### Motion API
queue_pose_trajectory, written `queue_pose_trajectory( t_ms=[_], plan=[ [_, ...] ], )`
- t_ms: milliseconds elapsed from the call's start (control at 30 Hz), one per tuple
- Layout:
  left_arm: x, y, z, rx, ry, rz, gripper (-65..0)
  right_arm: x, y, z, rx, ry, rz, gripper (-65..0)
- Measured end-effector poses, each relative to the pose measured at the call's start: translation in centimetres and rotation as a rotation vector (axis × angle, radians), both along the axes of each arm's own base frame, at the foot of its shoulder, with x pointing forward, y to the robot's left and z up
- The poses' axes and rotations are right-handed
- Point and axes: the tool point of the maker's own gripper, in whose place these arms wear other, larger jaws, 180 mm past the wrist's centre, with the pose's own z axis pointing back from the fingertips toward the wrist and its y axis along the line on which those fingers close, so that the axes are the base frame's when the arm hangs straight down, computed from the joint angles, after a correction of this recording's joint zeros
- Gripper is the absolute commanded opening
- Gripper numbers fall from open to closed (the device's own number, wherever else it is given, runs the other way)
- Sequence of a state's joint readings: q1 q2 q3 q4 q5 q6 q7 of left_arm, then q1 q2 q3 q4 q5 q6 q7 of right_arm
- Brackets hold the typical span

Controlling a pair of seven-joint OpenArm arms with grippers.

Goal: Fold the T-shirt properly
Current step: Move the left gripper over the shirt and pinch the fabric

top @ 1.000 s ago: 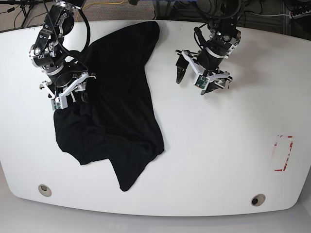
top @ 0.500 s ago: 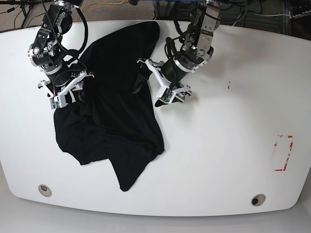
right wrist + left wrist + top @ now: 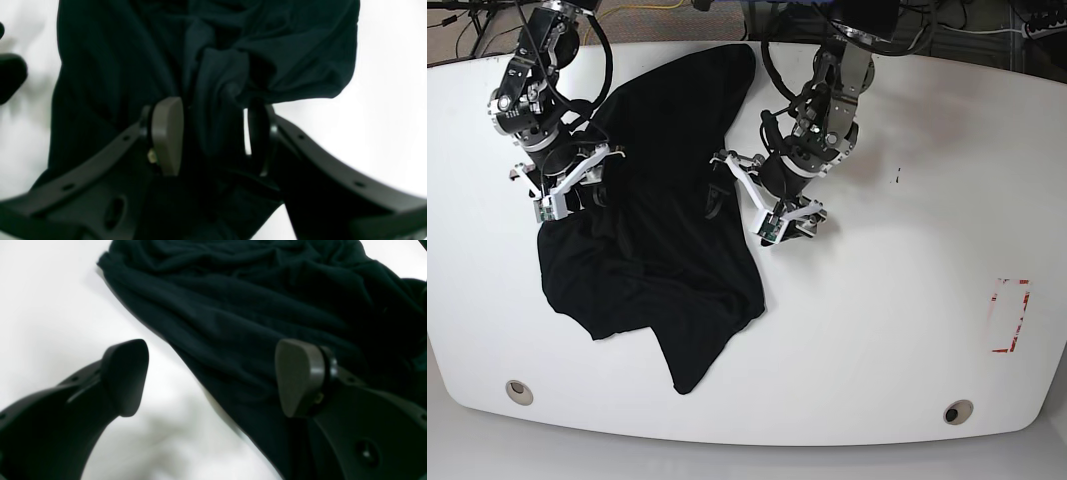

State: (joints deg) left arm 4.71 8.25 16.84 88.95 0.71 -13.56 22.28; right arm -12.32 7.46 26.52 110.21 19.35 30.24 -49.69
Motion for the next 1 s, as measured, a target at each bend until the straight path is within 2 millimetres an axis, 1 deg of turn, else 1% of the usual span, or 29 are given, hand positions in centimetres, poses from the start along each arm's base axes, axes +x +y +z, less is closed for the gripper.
queue_pose_trajectory(
  t_ms=[167,267,367,533,733,767,833,967,1000],
  plan=[
    [1.1,-0.2,-0.9,0.034,0.026,-0.010,-9.8,0.1,0.0,0.2,0.000,-0.010,0.007,-36.5],
    [1.8,-0.3,-0.6,0.032,0.012,-0.010,-10.1,0.1,0.1,0.2,0.001,-0.008,0.007,-36.8],
    [2.1,-0.3,-0.8,0.035,0.014,-0.011,-9.7,0.1,0.1,0.2,-0.002,-0.008,0.013,-36.7],
    [1.9,0.2,-2.8,0.052,0.068,-0.002,-9.6,0.2,0.2,0.3,0.000,-0.014,0.016,-36.8],
    [1.8,0.4,-4.4,0.050,0.122,0.003,-9.9,0.2,0.2,0.3,0.000,-0.013,0.016,-36.5],
    [1.9,0.4,-4.8,0.027,0.141,0.011,-9.8,0.2,0.2,0.3,0.001,-0.015,0.016,-36.5],
    [1.9,0.4,-5.3,0.016,0.161,0.015,-10.0,0.2,0.3,0.3,0.001,-0.017,0.018,-36.5],
    [1.8,0.8,-5.5,0.017,0.164,0.021,-10.1,0.1,0.2,0.2,-0.003,-0.012,0.019,-36.3],
    [1.8,1.7,-5.6,0.030,0.156,0.024,-10.3,0.1,0.3,0.1,-0.003,-0.010,0.021,-37.4]
  ],
)
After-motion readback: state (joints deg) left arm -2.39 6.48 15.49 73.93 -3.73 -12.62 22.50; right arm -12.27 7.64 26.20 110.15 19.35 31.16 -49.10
